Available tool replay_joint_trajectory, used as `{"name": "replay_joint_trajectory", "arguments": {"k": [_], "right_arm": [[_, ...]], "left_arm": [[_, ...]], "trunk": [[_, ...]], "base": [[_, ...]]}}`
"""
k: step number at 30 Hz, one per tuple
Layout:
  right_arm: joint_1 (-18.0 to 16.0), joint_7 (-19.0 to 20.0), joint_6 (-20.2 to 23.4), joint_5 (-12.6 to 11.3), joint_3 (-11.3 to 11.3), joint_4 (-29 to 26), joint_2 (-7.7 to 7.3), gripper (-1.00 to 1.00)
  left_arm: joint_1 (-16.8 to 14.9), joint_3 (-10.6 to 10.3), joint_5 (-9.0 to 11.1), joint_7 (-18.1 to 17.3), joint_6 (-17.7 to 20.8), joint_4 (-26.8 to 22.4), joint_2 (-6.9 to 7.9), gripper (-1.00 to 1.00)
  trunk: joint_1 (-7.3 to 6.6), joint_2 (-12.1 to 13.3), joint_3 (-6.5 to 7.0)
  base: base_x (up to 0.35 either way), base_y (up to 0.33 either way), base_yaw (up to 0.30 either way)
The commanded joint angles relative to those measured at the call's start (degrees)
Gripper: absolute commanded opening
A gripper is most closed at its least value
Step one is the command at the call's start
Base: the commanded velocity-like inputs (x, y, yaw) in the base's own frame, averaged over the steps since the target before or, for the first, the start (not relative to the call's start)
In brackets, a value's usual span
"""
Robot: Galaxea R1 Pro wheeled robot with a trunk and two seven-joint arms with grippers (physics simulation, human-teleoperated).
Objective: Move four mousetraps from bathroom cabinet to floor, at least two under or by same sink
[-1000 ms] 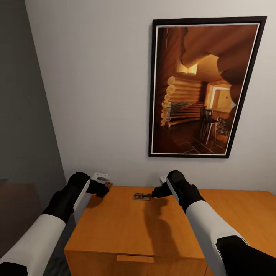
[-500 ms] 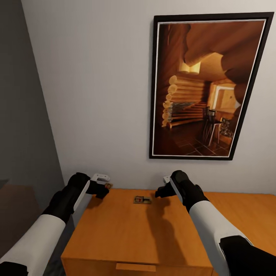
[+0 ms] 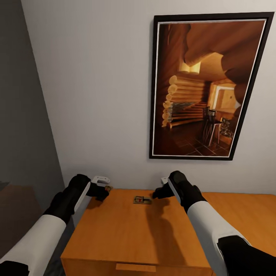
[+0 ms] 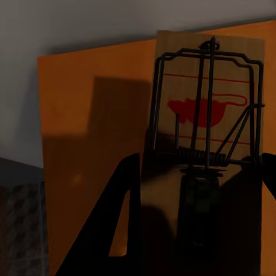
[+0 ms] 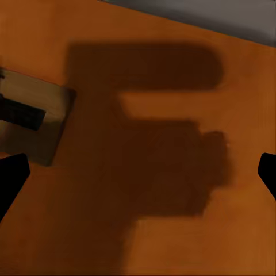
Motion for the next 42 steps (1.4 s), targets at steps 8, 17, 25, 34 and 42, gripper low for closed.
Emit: {"name": "replay_joint_trajectory", "arguments": {"k": [8,17,25,34,42], "right_arm": [[-0.06,5.14,0.2,0.58,0.23,-0.82,1.59,1.0],[-0.04,5.78,-0.82,0.69,0.47,-1.04,1.78,1.0],[-0.04,5.81,-1.87,0.97,0.51,-1.05,1.79,1.0],[-0.04,5.81,-1.96,1.03,0.57,-1.05,1.84,1.0],[-0.04,5.88,-1.9,0.95,0.69,-1.05,2.15,1.0]], "left_arm": [[-0.05,-0.21,-0.06,-0.02,0.19,-0.07,-0.23,-1.0],[-0.05,-0.21,0.06,-0.02,0.19,-0.09,-0.4,-1.0],[-0.05,-0.21,0.08,-0.03,0.21,0.02,-0.41,-1.0],[-0.05,-0.25,0.27,-0.03,0.34,2.05,-0.39,-1.0],[-0.05,-0.54,0.3,-0.67,0.34,5.04,0.26,-1.0]], "trunk": [[0.01,-0.05,-0.08],[0.01,-0.05,-0.08],[0.01,-0.05,-0.08],[0.01,-0.05,-0.08],[0.01,-0.05,-0.08]], "base": [[0.0,0.0,0.0],[0.001,0.0,0.0],[0.12,0.0,0.0],[0.049,0.0,0.0],[0.004,0.0,0.0]]}}
